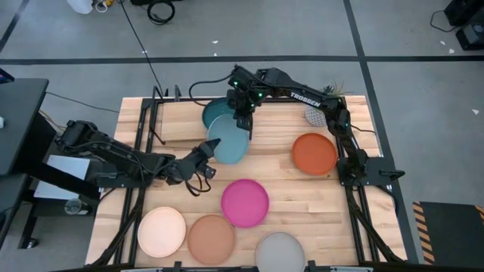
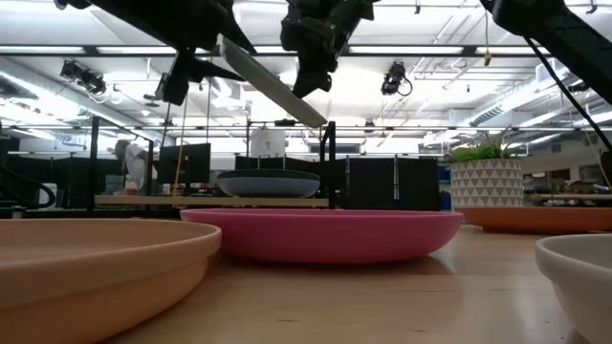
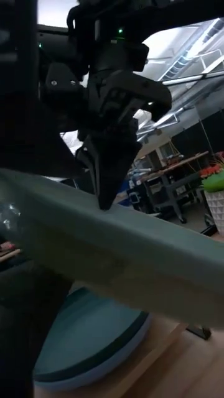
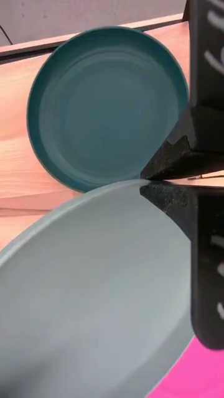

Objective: Place and stack plates onto a shelf
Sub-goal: Put the light blue plate on the shelf

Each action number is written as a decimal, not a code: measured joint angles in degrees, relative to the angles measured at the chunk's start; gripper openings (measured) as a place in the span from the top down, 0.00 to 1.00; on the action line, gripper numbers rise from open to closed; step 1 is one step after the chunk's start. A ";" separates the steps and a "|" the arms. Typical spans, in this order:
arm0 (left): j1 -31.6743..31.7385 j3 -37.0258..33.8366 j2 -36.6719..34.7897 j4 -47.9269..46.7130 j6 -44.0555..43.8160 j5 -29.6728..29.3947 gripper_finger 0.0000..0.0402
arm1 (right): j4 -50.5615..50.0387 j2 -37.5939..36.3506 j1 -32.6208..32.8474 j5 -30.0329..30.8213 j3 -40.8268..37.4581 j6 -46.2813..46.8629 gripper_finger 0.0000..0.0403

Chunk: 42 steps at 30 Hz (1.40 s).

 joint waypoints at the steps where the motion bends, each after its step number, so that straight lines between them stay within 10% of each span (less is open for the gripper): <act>1: -0.05 0.00 0.00 -0.02 -0.34 0.01 0.54 | -0.01 0.00 0.00 -0.06 0.00 -0.02 0.95; 9: -0.68 -0.17 0.10 -0.99 -1.39 -0.06 0.85 | 0.23 -0.15 0.21 -1.10 0.08 0.20 0.88; 26: -2.62 0.02 -0.01 -2.16 -10.20 -5.21 0.86 | 1.48 -9.01 -0.68 10.60 1.11 0.79 0.57; 42: 8.07 0.00 -6.66 -43.70 -59.73 -10.30 0.85 | 1.40 -19.33 4.54 16.25 1.09 3.67 0.50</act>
